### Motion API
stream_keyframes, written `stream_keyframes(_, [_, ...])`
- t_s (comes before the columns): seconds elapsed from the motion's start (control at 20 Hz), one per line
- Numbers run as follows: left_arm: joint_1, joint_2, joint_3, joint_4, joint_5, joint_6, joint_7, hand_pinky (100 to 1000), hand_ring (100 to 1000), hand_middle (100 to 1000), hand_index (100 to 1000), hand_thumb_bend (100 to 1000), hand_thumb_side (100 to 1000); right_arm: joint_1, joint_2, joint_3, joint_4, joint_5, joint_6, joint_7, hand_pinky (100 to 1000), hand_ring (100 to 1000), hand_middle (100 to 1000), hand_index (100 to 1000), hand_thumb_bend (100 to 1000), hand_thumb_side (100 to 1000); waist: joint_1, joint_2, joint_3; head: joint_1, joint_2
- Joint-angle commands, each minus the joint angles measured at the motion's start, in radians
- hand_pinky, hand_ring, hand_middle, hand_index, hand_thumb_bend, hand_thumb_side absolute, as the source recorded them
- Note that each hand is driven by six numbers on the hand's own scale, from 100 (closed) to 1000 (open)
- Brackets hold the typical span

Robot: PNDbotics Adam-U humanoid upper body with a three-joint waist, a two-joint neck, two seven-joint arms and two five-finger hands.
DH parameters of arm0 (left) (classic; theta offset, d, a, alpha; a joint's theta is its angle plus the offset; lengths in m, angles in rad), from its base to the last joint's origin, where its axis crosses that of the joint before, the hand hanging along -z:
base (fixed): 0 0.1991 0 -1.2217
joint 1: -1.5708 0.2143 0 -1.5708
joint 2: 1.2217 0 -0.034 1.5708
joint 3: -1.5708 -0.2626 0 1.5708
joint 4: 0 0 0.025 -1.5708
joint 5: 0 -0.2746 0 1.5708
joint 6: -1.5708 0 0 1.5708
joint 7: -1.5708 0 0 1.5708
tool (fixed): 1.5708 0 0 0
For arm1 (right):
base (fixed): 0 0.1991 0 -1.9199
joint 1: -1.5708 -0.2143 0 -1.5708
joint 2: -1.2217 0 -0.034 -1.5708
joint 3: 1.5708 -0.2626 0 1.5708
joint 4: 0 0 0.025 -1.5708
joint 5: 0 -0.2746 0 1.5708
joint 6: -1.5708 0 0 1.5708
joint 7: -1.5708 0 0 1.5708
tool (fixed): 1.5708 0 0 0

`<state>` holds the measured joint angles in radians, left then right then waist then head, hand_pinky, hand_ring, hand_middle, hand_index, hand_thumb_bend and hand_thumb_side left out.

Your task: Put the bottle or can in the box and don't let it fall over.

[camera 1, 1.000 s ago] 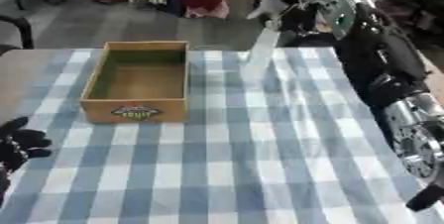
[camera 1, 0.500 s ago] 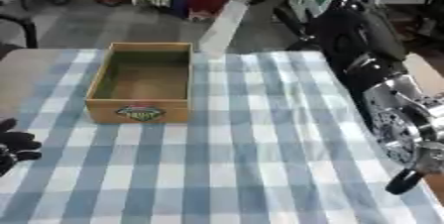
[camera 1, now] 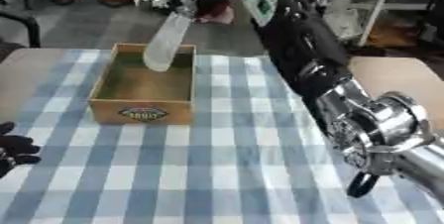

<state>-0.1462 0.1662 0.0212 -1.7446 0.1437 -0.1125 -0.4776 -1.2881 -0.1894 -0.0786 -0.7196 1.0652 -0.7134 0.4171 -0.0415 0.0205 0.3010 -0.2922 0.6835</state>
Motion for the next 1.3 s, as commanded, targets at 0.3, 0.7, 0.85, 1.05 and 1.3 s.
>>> stream_keyframes(0.3, [-0.020, 0.003, -0.003, -0.013, 0.008, 0.000, -0.012, 693, 699, 658, 889, 187, 1000, -0.005, -0.023, -0.016, -0.012, 0.227, -0.030, -0.072, 1000, 1000, 1000, 1000, 445, 677, 0.004, -0.008, -0.001, 0.010, -0.011])
stream_keyframes(0.7, [-0.016, 0.005, 0.002, -0.012, 0.005, -0.001, -0.010, 693, 700, 658, 889, 187, 1000, 0.004, -0.043, -0.074, -0.027, 0.094, 0.006, -0.312, 1000, 1000, 1000, 1000, 264, 436, 0.005, -0.008, -0.014, 0.018, -0.010])
stream_keyframes(0.85, [-0.010, 0.008, 0.007, -0.010, 0.001, -0.001, -0.006, 692, 700, 658, 889, 187, 1000, 0.023, -0.073, -0.080, -0.066, -0.031, 0.049, -0.397, 1000, 1000, 970, 1000, 100, 319, 0.003, -0.010, -0.028, 0.029, -0.003])
stream_keyframes(1.05, [0.003, 0.016, 0.022, -0.009, -0.005, -0.003, 0.007, 692, 700, 657, 888, 187, 1000, 0.113, -0.142, -0.071, -0.175, -0.283, 0.083, -0.445, 891, 845, 813, 969, 100, 227, 0.000, -0.017, -0.062, 0.066, 0.017])
stream_keyframes(1.3, [0.026, 0.030, 0.046, -0.008, -0.019, -0.007, 0.029, 690, 700, 656, 888, 186, 1000, 0.378, -0.232, -0.081, -0.410, -0.710, 0.179, -0.456, 786, 719, 691, 861, 100, 525, -0.003, -0.015, -0.115, 0.138, 0.038])
